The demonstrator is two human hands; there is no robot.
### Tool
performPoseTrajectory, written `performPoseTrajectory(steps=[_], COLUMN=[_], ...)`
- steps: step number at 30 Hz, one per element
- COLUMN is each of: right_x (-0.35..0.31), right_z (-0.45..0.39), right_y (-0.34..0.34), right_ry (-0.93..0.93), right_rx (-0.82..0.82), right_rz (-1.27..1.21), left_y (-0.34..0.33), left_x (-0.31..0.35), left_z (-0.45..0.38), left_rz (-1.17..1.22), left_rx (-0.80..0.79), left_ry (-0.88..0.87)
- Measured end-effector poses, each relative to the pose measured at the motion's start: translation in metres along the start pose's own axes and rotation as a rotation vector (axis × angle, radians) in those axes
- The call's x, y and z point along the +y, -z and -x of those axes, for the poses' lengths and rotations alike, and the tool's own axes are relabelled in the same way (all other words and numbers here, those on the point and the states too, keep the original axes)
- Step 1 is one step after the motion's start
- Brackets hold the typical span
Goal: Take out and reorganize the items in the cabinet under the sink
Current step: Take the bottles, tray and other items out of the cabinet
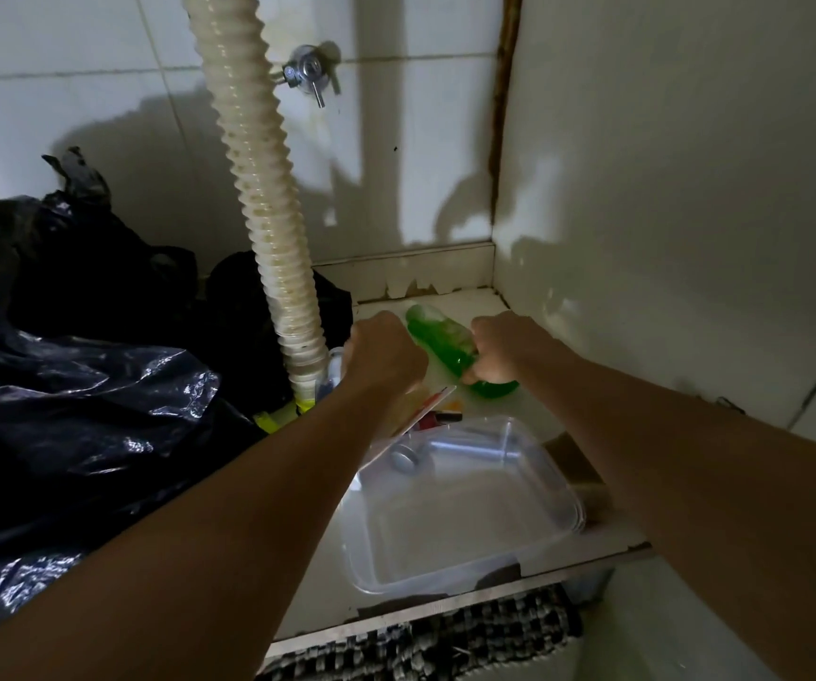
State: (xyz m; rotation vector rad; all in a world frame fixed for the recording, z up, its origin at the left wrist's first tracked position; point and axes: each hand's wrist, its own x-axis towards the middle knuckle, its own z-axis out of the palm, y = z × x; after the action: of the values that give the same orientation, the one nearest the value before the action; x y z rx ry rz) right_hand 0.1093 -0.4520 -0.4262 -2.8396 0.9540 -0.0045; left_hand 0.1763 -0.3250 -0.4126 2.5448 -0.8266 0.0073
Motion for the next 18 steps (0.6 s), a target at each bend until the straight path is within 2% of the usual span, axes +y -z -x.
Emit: performPoseTrajectory(steps=[4,9,14,18], right_x=[0.004,0.02,0.034,0.034], right_z=[0.002,0.015,0.03,0.038], right_y=[0.001,0.0,0.0,-0.007], right_ry=[-0.099,-0.213,-0.229,-0.177], right_rx=[-0.038,-0.067,-0.095,-0.079], right_rz=[-0.014,-0.075,-0.084,-0.012], left_y=[-0.005,-0.009,-0.018,-0.032], left_x=[0.009,0.017,0.016,0.014], left_z=[-0.005,-0.025,-0.039,-0.045], left_rz=[-0.146,-0.294,-0.28,-0.126], left_rx=[-0.029,-0.071,-0.145,-0.089], left_ry=[-0.025,0.044,0.091,0.215])
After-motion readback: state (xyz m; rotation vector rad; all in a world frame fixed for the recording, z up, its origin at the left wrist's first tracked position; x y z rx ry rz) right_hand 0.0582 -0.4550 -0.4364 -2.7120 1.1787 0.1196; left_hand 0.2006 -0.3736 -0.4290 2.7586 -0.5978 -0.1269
